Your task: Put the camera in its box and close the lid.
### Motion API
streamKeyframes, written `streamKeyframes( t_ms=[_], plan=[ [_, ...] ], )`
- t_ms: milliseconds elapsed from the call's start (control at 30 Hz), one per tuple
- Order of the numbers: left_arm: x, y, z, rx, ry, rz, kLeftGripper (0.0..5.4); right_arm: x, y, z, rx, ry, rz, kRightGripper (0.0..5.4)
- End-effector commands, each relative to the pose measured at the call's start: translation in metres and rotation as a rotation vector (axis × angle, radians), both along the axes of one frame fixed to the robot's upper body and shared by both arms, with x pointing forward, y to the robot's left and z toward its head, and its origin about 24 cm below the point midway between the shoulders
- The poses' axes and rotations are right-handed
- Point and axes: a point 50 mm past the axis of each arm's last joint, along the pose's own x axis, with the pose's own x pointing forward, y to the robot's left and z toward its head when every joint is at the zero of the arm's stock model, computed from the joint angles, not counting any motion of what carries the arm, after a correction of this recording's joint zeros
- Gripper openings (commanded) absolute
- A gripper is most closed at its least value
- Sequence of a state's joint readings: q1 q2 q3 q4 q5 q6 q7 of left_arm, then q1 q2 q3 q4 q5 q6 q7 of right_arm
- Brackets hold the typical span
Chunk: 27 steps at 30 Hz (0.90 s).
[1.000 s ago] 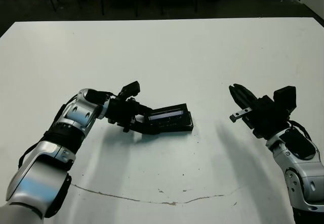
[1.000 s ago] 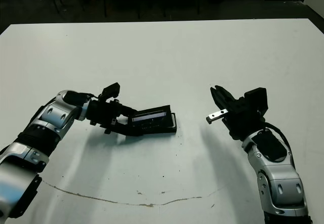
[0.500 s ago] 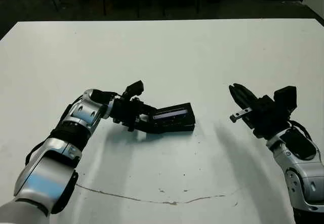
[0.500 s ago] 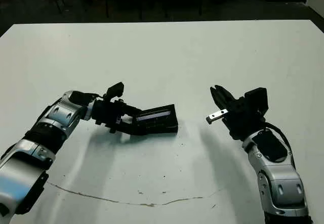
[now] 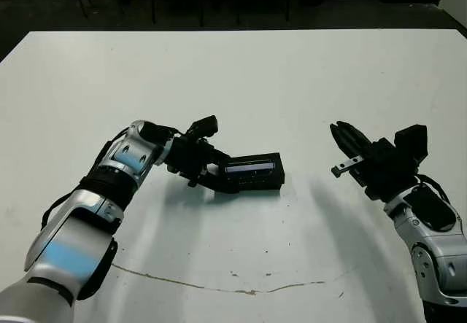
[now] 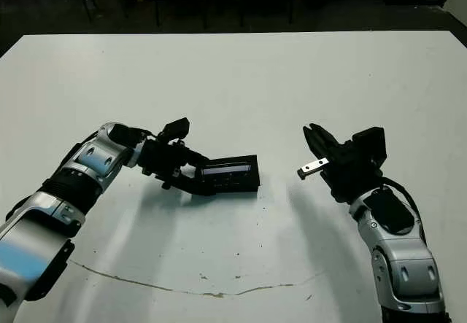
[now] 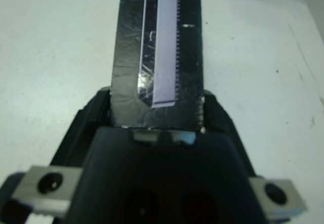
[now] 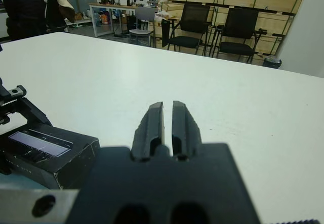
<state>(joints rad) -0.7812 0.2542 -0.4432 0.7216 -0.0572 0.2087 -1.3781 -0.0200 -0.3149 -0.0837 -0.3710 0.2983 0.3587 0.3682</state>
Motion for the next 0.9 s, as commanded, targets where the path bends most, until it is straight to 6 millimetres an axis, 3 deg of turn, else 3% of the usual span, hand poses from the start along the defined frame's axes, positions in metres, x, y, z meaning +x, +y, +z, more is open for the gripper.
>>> streamKeyframes(
  t_ms=[33,900],
  plan=[
    [-0.0213,-0.0199,-0.0340,0.085,0.106,-0.082,2.72,-0.0031,-0.0036,-0.0040,-0.018,0.026,-0.019,0.00],
    [-0.0183,-0.0198,-0.0307,0.235,0.061,-0.145,2.72,-0.0061,-0.0015,-0.0073,-0.010,0.039,-0.015,0.00]
  ],
)
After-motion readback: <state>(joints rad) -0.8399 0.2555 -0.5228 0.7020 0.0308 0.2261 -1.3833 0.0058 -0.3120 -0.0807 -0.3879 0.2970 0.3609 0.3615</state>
